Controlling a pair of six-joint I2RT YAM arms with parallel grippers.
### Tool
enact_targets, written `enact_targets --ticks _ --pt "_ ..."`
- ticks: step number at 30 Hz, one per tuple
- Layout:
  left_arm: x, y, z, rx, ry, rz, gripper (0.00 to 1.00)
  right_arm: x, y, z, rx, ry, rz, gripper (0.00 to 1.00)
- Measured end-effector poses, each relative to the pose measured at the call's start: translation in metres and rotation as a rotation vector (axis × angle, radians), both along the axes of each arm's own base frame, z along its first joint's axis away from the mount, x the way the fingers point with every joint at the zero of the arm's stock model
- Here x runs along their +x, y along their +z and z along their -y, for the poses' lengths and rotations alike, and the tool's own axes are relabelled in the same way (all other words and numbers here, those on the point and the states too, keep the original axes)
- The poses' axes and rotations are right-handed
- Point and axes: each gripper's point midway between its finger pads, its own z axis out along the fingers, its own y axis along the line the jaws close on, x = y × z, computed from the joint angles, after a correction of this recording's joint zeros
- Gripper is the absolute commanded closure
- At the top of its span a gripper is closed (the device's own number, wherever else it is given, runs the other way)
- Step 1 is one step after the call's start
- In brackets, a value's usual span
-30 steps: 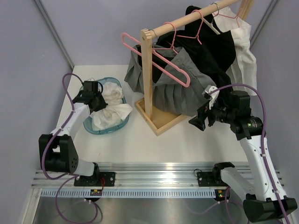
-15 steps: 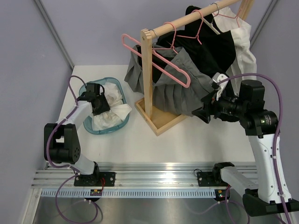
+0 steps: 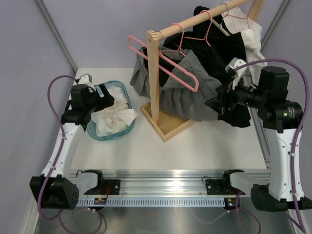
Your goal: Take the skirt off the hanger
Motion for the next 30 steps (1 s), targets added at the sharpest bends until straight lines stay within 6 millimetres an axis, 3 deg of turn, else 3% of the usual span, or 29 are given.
enact_targets --ticks 6,10,18,21,24,27,30 --pt "-0.024 0.054 0.010 0.002 -0.083 0.193 0.07 0.018 0.033 -0.010 0.062 0.029 0.027 0.22" --pt "-0.046 0.071 0.018 -0.020 -0.134 0.283 0.07 0.037 0.049 -0.017 0.107 0.049 0.018 0.23" --pt "-0.088 0.065 0.028 -0.084 -0.168 0.348 0.06 0.085 0.088 -0.031 0.206 0.069 0.057 0.32" --pt "-0.100 0.066 0.030 -0.109 -0.167 0.373 0.05 0.105 0.090 -0.042 0.228 0.081 0.047 0.32" --pt "-0.108 0.067 0.031 -0.132 -0.165 0.396 0.04 0.119 0.084 -0.065 0.215 0.115 0.035 0.33" --pt "-0.111 0.060 0.032 -0.150 -0.161 0.387 0.04 0.128 0.081 -0.085 0.191 0.130 0.053 0.33" --pt "-0.115 0.050 0.033 -0.167 -0.154 0.362 0.04 0.137 0.083 -0.093 0.165 0.118 0.096 0.34"
